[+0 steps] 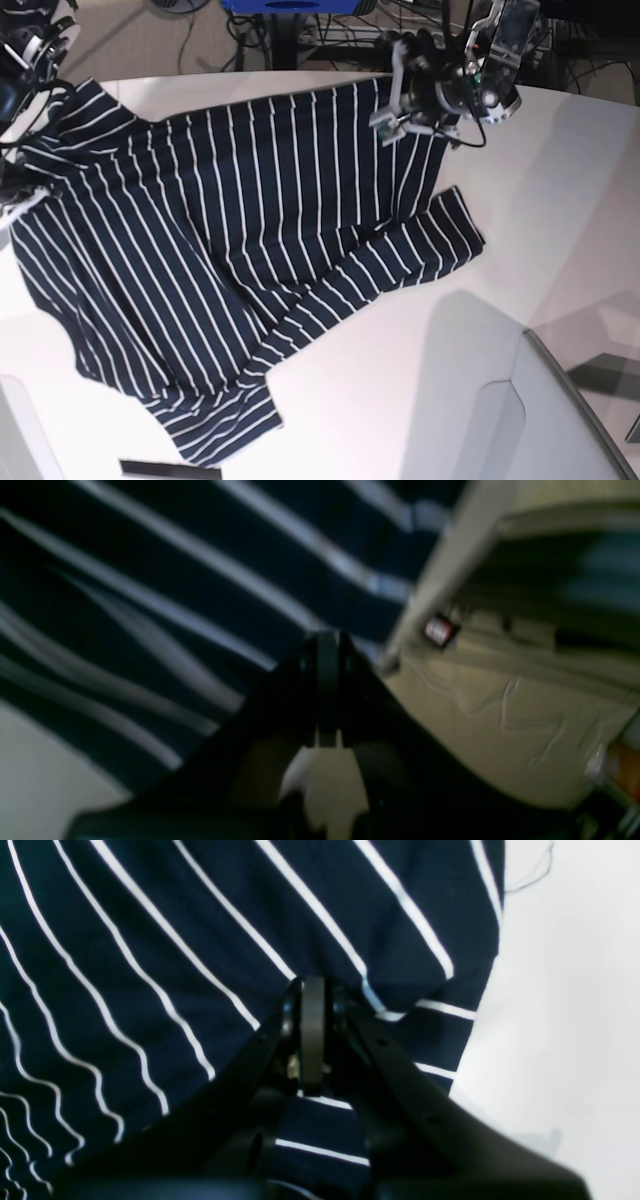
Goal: Layout the t-shirt on the table in an organized manner, then fold the t-shirt properly
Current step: 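Grasp the shirt's hem corner with the left gripper and pull it outward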
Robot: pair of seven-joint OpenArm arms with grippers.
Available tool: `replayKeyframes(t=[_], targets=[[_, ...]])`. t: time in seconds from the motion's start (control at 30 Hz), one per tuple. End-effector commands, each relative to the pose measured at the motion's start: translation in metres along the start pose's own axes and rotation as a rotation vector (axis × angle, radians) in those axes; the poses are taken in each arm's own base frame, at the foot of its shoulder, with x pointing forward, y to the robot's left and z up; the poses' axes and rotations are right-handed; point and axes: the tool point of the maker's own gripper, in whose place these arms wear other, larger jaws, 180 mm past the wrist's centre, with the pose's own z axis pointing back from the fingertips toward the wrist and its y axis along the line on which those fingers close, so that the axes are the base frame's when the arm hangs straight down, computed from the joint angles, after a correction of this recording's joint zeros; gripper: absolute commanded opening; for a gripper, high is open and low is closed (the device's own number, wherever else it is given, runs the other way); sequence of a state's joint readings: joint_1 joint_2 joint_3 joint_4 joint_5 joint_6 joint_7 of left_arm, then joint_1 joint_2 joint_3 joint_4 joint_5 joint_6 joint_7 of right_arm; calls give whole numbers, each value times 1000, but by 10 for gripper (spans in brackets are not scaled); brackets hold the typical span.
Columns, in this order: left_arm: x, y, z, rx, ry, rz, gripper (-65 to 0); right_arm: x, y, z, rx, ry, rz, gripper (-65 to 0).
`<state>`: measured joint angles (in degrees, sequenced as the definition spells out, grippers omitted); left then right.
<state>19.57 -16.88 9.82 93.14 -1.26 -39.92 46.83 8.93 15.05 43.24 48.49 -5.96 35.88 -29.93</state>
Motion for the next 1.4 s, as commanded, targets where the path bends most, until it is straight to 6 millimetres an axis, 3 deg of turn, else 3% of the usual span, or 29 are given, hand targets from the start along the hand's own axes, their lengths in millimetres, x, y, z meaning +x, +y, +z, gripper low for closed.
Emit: replayKeyframes(t=[0.0, 0.2, 0.3, 0.43, 0.57, 0.63, 0.73, 0.9, 0.93, 1.0, 1.1, 1.17, 1.37], targets=[[-2, 5, 6, 27, 22, -27, -650, -24, -16, 5, -62, 123, 32, -629], [11, 15, 15, 66, -8, -53, -650, -5, -27, 32, -176, 6, 15, -629], [15, 40, 31, 142, -45, -3, -650, 3, -37, 54, -252, -2, 28, -629], [33, 76, 53, 250, -111, 41, -650, 26, -36, 77, -300, -74, 62, -629], [51, 96, 62, 297, -164, 66, -650, 52, 0, 79, -264, -125, 192, -629], [53, 101, 66, 314, -182, 94, -650, 55, 29, 74, -202, -130, 278, -629], [44, 114, 73, 351, -190, 159, -650, 53, 61, 71, -139, -135, 342, -629], [18, 132, 86, 406, -209, 305, -650, 47, 82, 63, -90, -122, 368, -627], [17, 134, 90, 405, -243, 344, -599, 45, 85, 60, -82, -115, 373, -627], [19, 138, 98, 381, -334, 425, -410, 43, 91, 57, -69, -108, 386, -627], [8, 143, 95, 318, -434, 579, -227, 43, 91, 57, -68, -107, 385, -627], [-2, 143, 88, 285, -461, 657, -189, 42, 90, 57, -69, -104, 386, -627], [-3, 145, 75, 275, -556, 719, -193, 42, 86, 58, -76, -103, 383, -627]])
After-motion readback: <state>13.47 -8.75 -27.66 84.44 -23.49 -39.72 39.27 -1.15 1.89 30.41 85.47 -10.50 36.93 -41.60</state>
